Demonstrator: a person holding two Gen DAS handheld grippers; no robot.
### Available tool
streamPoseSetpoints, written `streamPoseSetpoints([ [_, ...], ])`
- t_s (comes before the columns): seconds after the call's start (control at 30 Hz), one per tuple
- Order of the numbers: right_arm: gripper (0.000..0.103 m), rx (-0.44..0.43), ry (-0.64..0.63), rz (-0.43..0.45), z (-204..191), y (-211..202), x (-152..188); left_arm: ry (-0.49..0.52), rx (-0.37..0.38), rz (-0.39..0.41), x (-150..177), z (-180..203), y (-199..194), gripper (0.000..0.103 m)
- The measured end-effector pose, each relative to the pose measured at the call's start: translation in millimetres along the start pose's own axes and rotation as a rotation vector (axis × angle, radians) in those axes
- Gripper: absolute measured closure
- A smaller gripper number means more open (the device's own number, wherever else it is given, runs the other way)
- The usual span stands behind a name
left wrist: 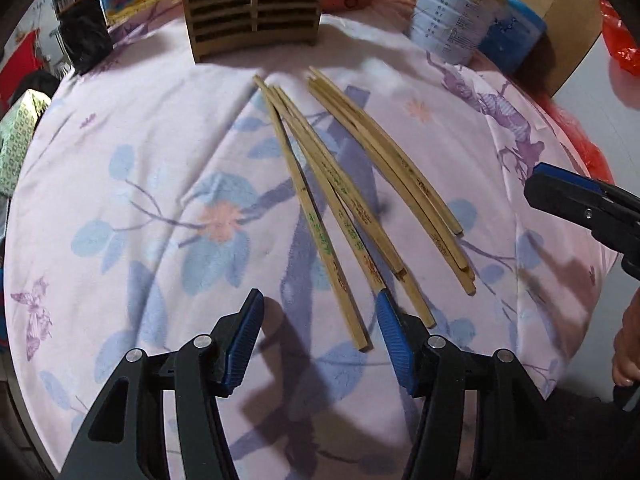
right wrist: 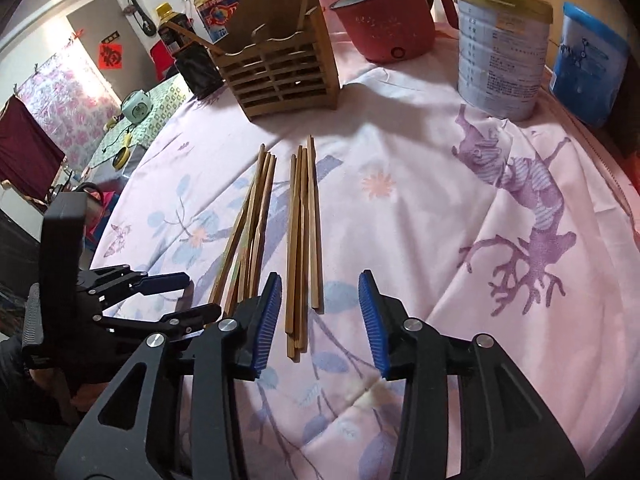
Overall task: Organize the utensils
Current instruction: 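Grasp another chopstick with the right tool while the left tool grasps one too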
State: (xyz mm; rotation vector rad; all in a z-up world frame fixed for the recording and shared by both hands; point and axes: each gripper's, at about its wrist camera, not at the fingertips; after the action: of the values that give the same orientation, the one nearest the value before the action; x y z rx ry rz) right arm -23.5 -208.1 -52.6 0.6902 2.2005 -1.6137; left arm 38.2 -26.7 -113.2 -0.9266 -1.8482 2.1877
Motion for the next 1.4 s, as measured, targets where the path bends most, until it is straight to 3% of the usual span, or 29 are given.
streamPoseSetpoints([
  [0.07,0.061,0.003,0.01,0.001,2.1,-0.8,0.1,0.008,-0.013,0.014,1.3,-0.4,-0.3,0.045],
  [0.17,0.061,0.003,0.016,0.002,3.2,-0.3,0.0,0.014,-0.098,0.036,0.0,-4.7,2.4,0.043],
  [0.3,0.061,0.013,0.008,-0.01,5.1,5.2,1.3,-0.086,-0.134,0.038,3.7,-35.1,-1.6,0.044],
  [0.4,0.061,-0.021,0.023,-0.028,7.9,11.3,2.8,-0.125,-0.139,0.037,6.1,-47.5,-4.8,0.049],
  [0.53,0.062,-0.041,-0.018,-0.07,1.1,24.2,4.5,-0.116,-0.15,0.054,8.4,-42.0,-5.7,0.052],
  [0.6,0.063,-0.04,-0.043,-0.093,-3.1,31.3,6.5,-0.102,-0.154,0.062,8.9,-37.4,-5.5,0.057],
  [0.83,0.07,0.049,-0.137,-0.109,-4.2,43.5,13.5,-0.088,-0.189,0.096,9.6,-34.0,-4.0,0.065],
  [1.07,0.071,0.053,-0.174,-0.122,-6.5,55.2,19.3,-0.084,-0.198,0.108,10.8,-33.0,-3.6,0.065],
  [1.23,0.083,0.053,-0.164,-0.102,-3.4,60.5,20.9,-0.099,-0.201,0.118,12.4,-32.9,-4.2,0.065],
  [1.3,0.097,0.053,-0.158,-0.098,-1.7,60.3,20.9,-0.108,-0.203,0.124,13.2,-32.8,-4.5,0.065],
  [1.4,0.097,0.068,-0.139,-0.085,-0.1,55.3,22.9,-0.127,-0.203,0.134,15.0,-32.9,-5.3,0.071],
])
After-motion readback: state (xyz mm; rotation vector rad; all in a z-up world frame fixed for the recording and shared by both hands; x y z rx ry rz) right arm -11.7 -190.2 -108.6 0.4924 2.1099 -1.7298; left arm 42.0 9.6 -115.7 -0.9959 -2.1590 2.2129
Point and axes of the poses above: each gripper's, at about its wrist camera, not at the fingertips, and y roughly the way its jaws point, z to its right, x to its underside, and after that the axes turned 5 degrees about -x, right-handed
